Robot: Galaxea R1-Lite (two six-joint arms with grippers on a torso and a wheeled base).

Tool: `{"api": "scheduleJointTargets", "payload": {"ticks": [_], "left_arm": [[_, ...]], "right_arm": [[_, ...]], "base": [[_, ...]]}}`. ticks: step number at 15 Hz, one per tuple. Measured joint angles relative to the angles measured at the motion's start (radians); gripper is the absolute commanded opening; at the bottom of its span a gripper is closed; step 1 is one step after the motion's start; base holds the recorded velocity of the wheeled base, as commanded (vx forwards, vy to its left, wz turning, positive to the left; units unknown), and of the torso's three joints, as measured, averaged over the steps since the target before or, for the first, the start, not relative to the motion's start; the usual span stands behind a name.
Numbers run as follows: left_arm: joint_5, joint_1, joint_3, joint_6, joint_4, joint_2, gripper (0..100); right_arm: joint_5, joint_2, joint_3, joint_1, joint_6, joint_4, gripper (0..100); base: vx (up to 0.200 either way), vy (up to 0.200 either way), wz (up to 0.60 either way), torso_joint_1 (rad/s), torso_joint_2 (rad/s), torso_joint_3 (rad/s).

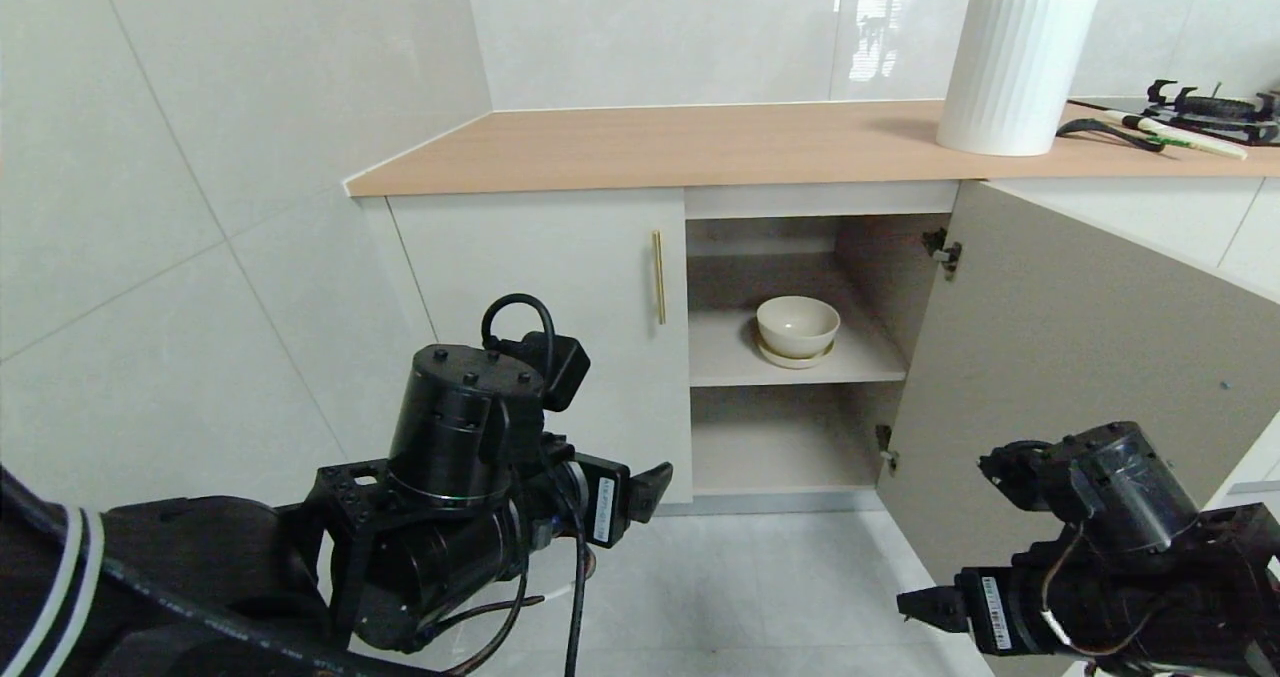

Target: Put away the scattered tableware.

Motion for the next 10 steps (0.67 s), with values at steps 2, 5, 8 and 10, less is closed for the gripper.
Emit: {"api": "scheduleJointTargets", "payload": {"ticks": [2,5,8,10], "left_arm": [[0.0,-0.003,0.001,0.0,0.0,0.002,100],[0.001,-0.006,0.001,0.0,-0.002,0.003,100],[0.001,-0.002,0.003,0.0,0.002,0.004,100],[0.0,-0.005,0.002,0.001,0.001,0.005,100]], "right_arm": [[-0.001,-0.026,0.024,-0.006,-0.001,0.005,100],[-0.001,-0.039,0.042,-0.01,-0.002,0.007,100],[-0.001,-0.039,0.051,-0.008,-0.003,0.026,100],[-0.004,-0.042,0.053,-0.008,0.0,0.091,100]], "base": [[0.0,-0.2,0.0,-0.002,0.0,0.005],[0.0,-0.2,0.0,0.009,0.01,0.002],[0.0,-0.2,0.0,0.002,0.0,0.004],[0.0,-0.2,0.0,-0.002,0.0,0.005]]}}
